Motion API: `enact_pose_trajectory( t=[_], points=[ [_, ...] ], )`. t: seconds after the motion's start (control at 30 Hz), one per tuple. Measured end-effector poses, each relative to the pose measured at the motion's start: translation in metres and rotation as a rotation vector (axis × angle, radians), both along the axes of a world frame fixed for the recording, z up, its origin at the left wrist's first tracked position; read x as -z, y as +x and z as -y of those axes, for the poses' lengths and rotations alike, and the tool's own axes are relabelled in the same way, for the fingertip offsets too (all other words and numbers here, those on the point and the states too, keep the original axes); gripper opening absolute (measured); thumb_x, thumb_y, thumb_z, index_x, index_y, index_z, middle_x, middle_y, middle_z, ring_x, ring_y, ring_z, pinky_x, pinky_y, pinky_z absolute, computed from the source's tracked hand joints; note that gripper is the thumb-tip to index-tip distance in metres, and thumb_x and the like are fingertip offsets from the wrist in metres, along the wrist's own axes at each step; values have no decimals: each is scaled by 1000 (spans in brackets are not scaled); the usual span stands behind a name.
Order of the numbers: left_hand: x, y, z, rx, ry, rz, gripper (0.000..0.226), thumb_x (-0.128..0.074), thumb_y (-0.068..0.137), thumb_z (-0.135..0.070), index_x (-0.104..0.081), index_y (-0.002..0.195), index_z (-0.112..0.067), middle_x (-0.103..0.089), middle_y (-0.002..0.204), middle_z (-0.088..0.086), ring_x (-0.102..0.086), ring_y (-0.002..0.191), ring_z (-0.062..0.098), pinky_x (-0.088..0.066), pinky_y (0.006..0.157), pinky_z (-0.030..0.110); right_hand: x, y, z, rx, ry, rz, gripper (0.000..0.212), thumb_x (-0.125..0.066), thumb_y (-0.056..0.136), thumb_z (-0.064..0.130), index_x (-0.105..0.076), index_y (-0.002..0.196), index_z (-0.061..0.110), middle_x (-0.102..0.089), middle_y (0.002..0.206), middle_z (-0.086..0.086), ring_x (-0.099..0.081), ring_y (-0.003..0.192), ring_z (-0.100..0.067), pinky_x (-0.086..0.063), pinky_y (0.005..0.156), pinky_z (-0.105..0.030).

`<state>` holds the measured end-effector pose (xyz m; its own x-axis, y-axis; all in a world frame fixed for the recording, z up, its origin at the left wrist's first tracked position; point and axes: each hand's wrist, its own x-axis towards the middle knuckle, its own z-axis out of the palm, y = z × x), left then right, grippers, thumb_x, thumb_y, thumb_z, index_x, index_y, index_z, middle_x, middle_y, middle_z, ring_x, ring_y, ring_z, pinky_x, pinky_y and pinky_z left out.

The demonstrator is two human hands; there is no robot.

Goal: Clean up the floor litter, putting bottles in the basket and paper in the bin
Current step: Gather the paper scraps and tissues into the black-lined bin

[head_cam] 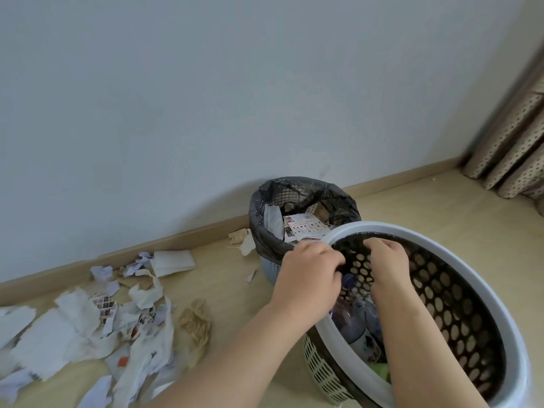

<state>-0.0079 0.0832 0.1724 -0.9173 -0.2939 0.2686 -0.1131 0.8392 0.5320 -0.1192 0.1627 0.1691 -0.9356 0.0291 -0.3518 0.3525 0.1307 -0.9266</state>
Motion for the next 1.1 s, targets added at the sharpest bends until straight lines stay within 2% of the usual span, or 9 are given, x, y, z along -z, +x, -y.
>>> enact_pose_trajectory(
  t=[0.13, 0.23, 0.43, 0.53, 0.6, 0.77, 0.87, 0.97, 1.1],
  points=[
    [-17, 7, 23, -138, 287, -1, 24, -51, 94, -24, -64, 114, -25, -61, 116, -10, -54, 101, 5, -41, 83, 17, -18, 11, 8, -20, -81, -9, 9, -53, 92, 13, -55, 99, 18, -56, 101, -2, -51, 97, -16, -43, 81, -32],
    [-29, 21, 51, -207, 342, 9, 21, -53, 93, -25, -66, 110, -25, -63, 105, -12, -54, 90, 2, -37, 77, 14, -40, 26, 26, -87, -186, -72, 8, -53, 93, 14, -56, 96, 20, -61, 100, -2, -58, 95, -16, -48, 82, -29],
    [-15, 92, 119, -433, 371, 85, 13, -54, 93, -23, -65, 100, -27, -59, 87, -19, -55, 84, 2, -39, 67, 15, -40, 89, 93, -667, -202, -97, 10, -51, 93, 12, -57, 90, 18, -61, 87, -2, -57, 71, -15, -45, 64, -26],
    [19, 137, 148, -515, 334, 274, 16, -51, 92, -19, -65, 100, -19, -64, 95, -8, -62, 94, 12, -47, 76, 25, -13, 121, 129, -966, -16, -71, 7, -50, 93, 18, -57, 94, 16, -59, 87, 1, -57, 71, -16, -45, 64, -27],
    [48, 167, 161, -544, 290, 428, 20, -47, 91, -17, -65, 99, -14, -68, 98, 1, -64, 91, 19, -50, 78, 34, 17, 145, 150, -1149, 236, -233, 14, -48, 93, 21, -57, 103, 16, -59, 93, 0, -58, 80, -18, -46, 70, -29],
    [121, 224, 158, -584, 243, 574, 24, -45, 93, -17, -62, 109, -19, -63, 107, 0, -56, 91, 17, -40, 68, 26, 105, 189, 152, -1908, 956, -640, 35, -46, 94, 22, -51, 128, 18, -55, 127, -10, -53, 114, -29, -45, 90, -36],
    [165, 250, 143, -595, 306, 672, 25, -44, 93, -19, -57, 115, -20, -57, 108, 0, -53, 93, 18, -41, 74, 26, 145, 208, 126, -1900, 1107, -674, 38, -43, 94, 17, -45, 132, 16, -50, 129, -11, -50, 114, -30, -41, 86, -36],
    [192, 265, 115, -487, 346, 815, 12, -42, 94, -25, -47, 105, -23, -47, 95, -4, -46, 88, 18, -44, 79, 28, 178, 222, 102, -1865, 1188, -643, 43, -46, 93, 19, -37, 134, 15, -39, 136, -11, -41, 120, -30, -36, 94, -38],
    [211, 259, 94, -532, 592, 793, 42, -49, 90, -29, -35, 127, -16, -44, 124, 7, -50, 111, 23, -41, 86, 27, 196, 226, 98, -1402, 1073, -197, 54, -53, 90, 27, -27, 135, 15, -32, 134, -10, -43, 119, -29, -41, 89, -33]
  ],
)
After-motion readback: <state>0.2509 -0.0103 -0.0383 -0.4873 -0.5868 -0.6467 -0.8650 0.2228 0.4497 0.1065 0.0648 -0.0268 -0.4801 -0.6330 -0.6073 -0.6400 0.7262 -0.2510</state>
